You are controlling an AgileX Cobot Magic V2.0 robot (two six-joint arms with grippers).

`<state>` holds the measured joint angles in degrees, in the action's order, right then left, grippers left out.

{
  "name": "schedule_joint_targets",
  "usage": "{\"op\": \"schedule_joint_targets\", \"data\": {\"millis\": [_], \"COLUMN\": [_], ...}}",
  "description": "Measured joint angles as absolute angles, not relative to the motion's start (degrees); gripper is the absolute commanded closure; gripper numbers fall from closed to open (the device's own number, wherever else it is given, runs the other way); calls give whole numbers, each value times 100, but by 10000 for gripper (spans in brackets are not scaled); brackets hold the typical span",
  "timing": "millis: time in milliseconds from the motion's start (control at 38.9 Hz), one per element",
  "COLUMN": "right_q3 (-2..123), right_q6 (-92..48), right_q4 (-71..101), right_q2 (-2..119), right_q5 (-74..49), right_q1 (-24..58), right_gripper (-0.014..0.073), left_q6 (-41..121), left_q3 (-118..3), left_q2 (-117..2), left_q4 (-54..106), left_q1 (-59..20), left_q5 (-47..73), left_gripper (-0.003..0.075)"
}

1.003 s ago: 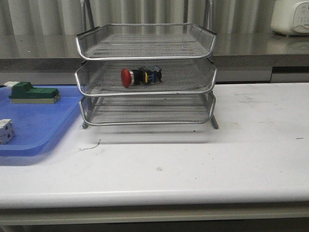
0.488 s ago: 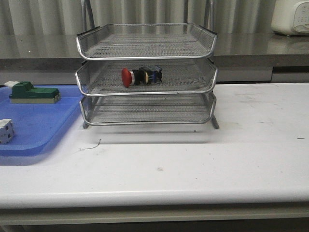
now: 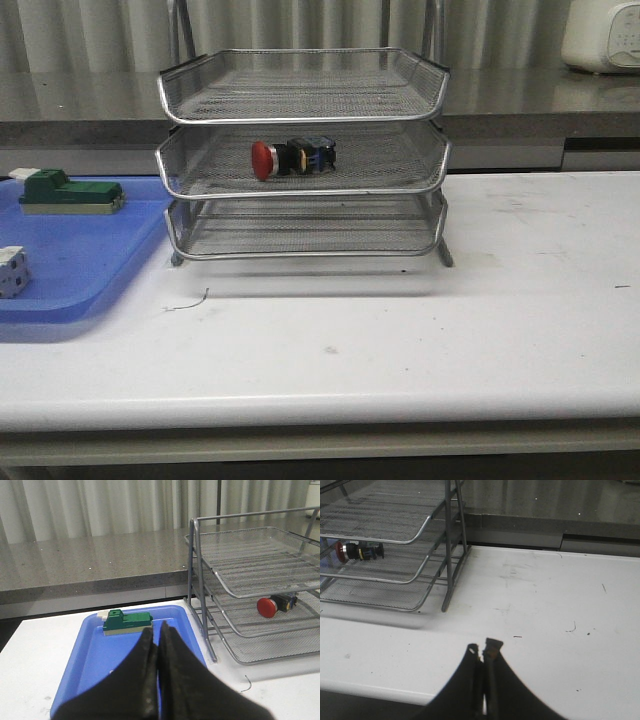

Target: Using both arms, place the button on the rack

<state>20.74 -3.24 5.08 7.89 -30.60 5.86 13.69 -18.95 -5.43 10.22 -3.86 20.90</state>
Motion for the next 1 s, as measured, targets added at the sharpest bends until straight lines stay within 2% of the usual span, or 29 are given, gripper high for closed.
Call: {"op": "schedule_joint_targets", "data": {"millis": [488, 720, 1003], "right_q3": [2074, 2074, 2070], "right_q6": [-324, -324, -324], "right_q4": [508, 498, 498], "right_q2": [789, 789, 789], "right_q5": [-3060, -3060, -3060], "right_q1": [586, 586, 586], "right_gripper": [655, 655, 655], "left_q6": [1369, 637, 95], "left_q3": [-1856, -1232, -285], "left_q2": [-533, 27, 33], "left_q4": [1022, 433, 79], "left_q1": [-386, -386, -386], "left_q5": [2022, 1518, 1074], "left_gripper": [739, 739, 739]}}
